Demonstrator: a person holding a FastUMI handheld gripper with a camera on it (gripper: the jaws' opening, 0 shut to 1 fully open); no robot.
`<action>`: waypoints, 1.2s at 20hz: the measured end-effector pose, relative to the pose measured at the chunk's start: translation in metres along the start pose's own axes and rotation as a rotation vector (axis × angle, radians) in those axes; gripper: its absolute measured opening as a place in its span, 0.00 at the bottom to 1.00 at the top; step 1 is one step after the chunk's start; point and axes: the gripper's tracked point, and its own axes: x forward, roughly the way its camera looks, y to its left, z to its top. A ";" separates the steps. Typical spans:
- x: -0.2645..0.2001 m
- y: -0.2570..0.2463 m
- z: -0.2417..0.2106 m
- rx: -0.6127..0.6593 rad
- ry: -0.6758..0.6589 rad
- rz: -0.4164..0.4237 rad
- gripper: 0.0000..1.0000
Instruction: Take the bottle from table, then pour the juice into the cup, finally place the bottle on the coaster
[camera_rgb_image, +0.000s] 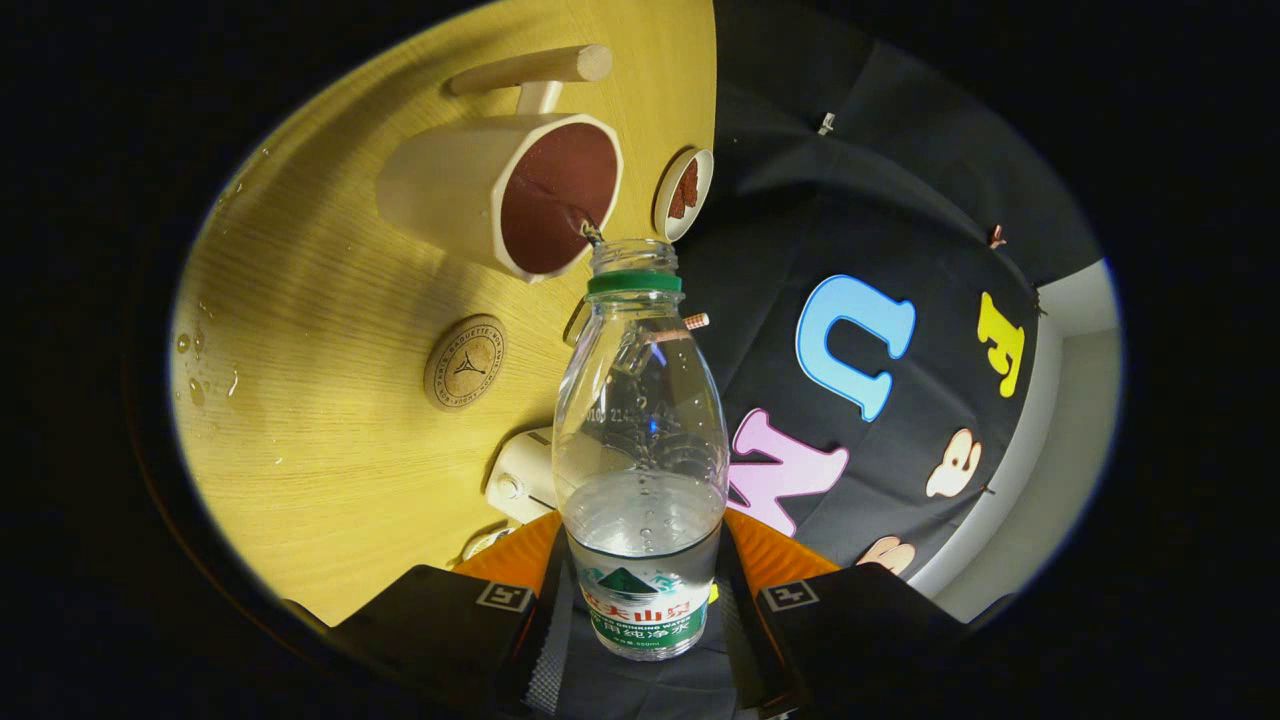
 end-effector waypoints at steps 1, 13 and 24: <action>-0.001 -0.003 0.000 -0.012 0.001 -0.004 0.67; -0.006 -0.035 -0.002 -0.160 -0.054 -0.114 0.67; -0.004 -0.056 0.007 -0.241 -0.110 -0.206 0.67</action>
